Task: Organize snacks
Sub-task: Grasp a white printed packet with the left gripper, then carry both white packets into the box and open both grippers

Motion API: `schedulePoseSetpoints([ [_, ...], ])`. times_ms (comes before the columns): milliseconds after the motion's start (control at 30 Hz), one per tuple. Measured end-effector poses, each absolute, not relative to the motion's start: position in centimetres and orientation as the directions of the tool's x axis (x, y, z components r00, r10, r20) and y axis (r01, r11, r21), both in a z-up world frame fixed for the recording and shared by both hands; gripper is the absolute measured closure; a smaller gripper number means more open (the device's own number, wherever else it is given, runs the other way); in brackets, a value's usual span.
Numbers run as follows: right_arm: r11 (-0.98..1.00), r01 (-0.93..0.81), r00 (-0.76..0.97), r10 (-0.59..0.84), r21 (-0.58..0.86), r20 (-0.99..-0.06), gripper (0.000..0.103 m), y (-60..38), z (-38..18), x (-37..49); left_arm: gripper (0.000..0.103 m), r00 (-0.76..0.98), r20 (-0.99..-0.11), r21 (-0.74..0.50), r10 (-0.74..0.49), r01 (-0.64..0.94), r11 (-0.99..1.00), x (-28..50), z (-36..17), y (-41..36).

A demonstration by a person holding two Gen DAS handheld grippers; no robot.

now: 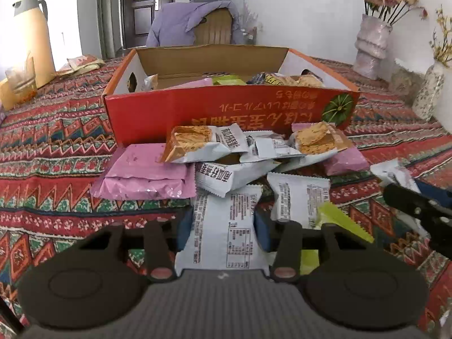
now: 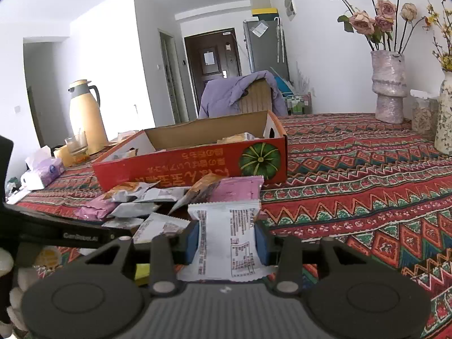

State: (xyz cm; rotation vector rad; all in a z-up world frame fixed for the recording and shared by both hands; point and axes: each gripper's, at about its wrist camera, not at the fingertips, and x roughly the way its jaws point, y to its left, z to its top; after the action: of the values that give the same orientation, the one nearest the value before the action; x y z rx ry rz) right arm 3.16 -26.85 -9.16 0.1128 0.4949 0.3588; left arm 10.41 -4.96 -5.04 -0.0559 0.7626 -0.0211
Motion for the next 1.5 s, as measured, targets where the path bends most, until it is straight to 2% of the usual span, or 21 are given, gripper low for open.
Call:
schedulePoseSetpoints([
  [800,0.927,-0.339,0.83,0.375,0.159,-0.413,0.063,-25.3,-7.8,1.7,0.059,0.845,-0.53,-0.072,-0.068,0.035,0.997,4.7,-0.8,-3.1],
  [1033,0.929,-0.342,0.844,0.371,0.144,-0.389,0.063,-24.9,-6.7,2.1,0.059,0.868,-0.492,-0.063,-0.06,0.033,0.997,5.0,0.3,-2.6],
  [1500,0.927,-0.352,0.882,0.375,0.129,-0.285,0.063,-23.2,-2.5,6.3,0.059,0.916,-0.398,-0.046,-0.042,0.025,0.999,9.1,4.1,-2.6],
])
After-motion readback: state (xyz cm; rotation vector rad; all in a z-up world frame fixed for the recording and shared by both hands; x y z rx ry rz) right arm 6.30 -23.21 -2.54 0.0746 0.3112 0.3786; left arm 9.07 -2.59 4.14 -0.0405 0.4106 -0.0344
